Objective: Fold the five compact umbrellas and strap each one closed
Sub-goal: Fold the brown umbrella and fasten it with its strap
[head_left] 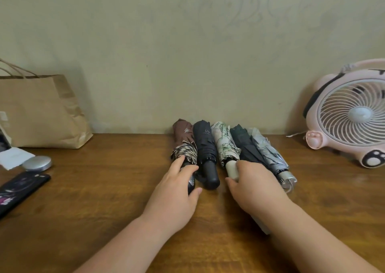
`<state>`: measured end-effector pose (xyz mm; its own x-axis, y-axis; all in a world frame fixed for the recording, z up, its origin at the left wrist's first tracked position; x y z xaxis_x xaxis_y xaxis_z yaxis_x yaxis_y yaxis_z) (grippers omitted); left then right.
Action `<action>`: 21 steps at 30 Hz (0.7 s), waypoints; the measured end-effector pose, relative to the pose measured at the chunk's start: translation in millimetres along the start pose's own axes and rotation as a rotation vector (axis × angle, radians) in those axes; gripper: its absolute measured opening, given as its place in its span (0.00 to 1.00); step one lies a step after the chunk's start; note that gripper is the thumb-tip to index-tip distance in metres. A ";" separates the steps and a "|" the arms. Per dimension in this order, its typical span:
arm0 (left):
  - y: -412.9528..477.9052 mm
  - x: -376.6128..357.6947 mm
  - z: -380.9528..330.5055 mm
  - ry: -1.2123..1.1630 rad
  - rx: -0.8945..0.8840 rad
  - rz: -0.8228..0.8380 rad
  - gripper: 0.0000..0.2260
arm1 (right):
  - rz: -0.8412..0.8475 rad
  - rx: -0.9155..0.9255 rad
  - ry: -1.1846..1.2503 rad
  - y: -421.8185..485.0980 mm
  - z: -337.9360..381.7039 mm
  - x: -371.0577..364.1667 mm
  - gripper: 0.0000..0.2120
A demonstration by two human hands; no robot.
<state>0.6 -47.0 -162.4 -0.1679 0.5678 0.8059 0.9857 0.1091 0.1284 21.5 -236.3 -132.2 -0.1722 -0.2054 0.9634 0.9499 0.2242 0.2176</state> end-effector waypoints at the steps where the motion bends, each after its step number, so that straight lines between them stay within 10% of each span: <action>1: 0.5 -0.6 0.3 0.000 -0.009 0.000 0.23 | -0.007 0.008 0.020 1.1 2.7 -2.7 0.15; 13: 1.8 -2.1 0.1 0.005 -0.018 -0.031 0.22 | -0.187 0.013 0.043 -9.8 -15.0 20.5 0.22; 21: -0.1 -3.8 -1.7 -0.003 -0.018 0.023 0.22 | 0.196 -0.129 0.109 -1.8 -23.9 5.8 0.30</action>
<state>1.2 -50.6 -164.5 -0.1456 0.5722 0.8071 0.9893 0.0813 0.1209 25.1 -260.7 -130.7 0.0412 -0.2726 0.9613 0.9890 0.1480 -0.0004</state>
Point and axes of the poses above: each hand's wrist, its own y-axis towards the middle knuckle, its own x-axis out of the back of the hand, z = x × y, the point moved 1 cm from there along y, towards the middle knuckle, and after that the axes turned 15 degrees about x, right-handed, at the moved point
